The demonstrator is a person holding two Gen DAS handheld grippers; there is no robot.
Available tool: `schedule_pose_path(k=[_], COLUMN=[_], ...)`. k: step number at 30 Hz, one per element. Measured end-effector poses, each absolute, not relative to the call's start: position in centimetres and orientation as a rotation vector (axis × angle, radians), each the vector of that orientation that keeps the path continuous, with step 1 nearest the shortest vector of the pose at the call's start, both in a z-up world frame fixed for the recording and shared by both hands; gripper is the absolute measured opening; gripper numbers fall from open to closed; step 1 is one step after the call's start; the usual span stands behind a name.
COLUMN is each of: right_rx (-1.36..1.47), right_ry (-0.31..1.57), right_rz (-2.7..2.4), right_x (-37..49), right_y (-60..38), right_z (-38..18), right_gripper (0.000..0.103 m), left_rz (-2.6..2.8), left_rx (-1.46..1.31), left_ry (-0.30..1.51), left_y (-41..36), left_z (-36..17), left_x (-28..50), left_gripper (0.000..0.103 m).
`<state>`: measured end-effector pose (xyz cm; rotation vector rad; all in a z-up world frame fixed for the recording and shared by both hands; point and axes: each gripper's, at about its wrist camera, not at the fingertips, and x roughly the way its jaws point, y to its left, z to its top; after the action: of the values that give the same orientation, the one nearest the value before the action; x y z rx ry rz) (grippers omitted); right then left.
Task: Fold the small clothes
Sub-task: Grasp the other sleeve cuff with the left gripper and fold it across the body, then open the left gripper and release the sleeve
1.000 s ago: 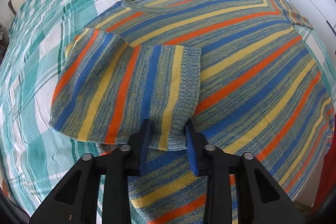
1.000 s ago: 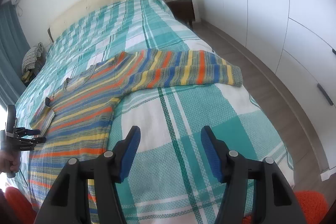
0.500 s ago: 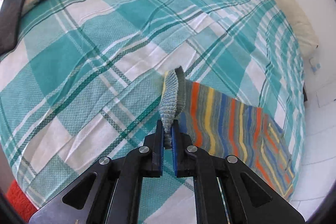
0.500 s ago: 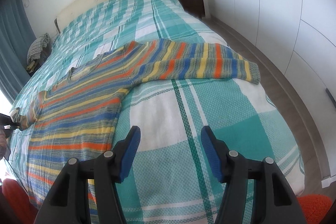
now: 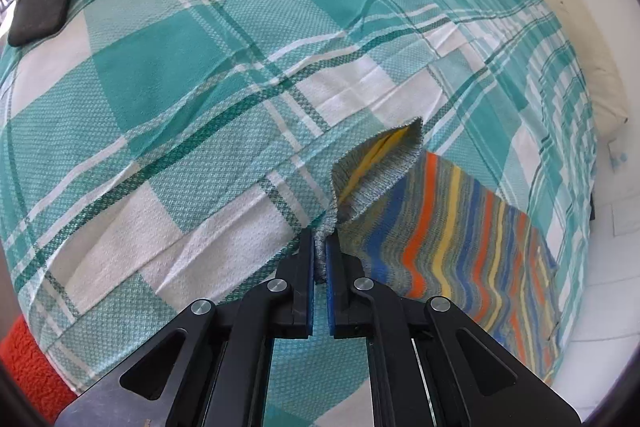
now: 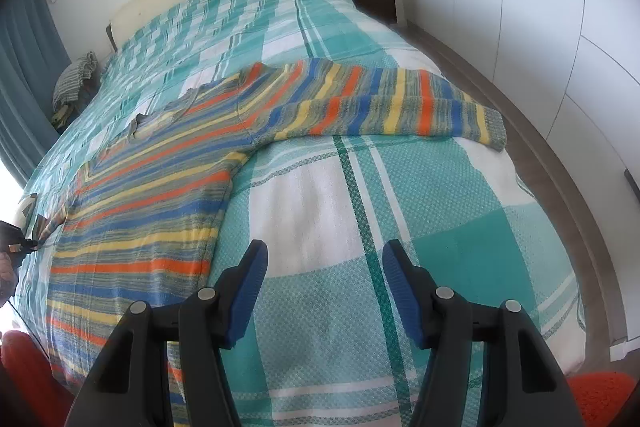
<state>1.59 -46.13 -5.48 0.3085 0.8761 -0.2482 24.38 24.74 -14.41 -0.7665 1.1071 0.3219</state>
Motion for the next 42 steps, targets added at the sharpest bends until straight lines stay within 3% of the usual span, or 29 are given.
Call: schedule_pose_path(k=[9,14,17,20,24,25,26,27,30,36,39,41,42], right_rx=[0.288,0.260,0.254,0.252,0.232,0.228,0.224,0.221,0.213,0.193,0.191,0.195,0.198], right_ry=[0.911,0.915,0.932,0.947,0.952,0.954,0.955,0.956,0.961,0.961,0.956,0.949,0.944], right_rz=[-0.231,-0.223,-0.217,-0.212,-0.209,-0.211,-0.213,-0.215,-0.222,-0.231,-0.233,-0.241,-0.249], right_x=[2.1,2.3,2.6,2.9,3.0,3.0,3.0,2.9,3.0,3.1,3.0,2.9,2.8], right_y=[-45.4,-44.7,-44.6,-44.4,-44.0,-43.9,-43.9,-43.9,-43.9,-43.6,-43.6,-43.8,-43.9], right_z=[-6.2,-6.3,-6.7,-7.2,-7.3,-7.4,-7.4,-7.4,-7.5,-7.5,-7.4,-7.2,-7.1], right_gripper=[0.060,0.060,0.060,0.060,0.060,0.060,0.060,0.060,0.060,0.060,0.060,0.060,0.063], left_rz=[0.266,0.371,0.308,0.205,0.205,0.202,0.185,0.172,0.266,0.336,0.324,0.322,0.316], left_rx=[-0.808,-0.817,-0.797,-0.751,-0.710,-0.685,-0.642,-0.582,-0.445,-0.434,-0.438,-0.439,-0.429], left_ry=[1.102,0.996,0.936,0.992,1.097,1.101,1.109,1.136,1.110,1.107,1.095,1.052,1.020], left_y=[26.4,29.5,29.7,28.5,26.9,26.3,25.6,24.7,23.9,24.3,24.1,23.9,23.5], left_z=[-14.7,-12.8,-11.3,-11.5,-14.1,-14.4,-14.5,-14.6,-14.0,-14.5,-13.6,-12.1,-11.2], left_x=[22.6,20.6,22.1,25.8,29.6,30.1,30.6,31.0,30.7,30.3,29.3,27.4,26.2], left_gripper=[0.010,0.052,0.070,0.086,0.080,0.062,0.011,0.003,0.003,0.005,0.027,0.066,0.072])
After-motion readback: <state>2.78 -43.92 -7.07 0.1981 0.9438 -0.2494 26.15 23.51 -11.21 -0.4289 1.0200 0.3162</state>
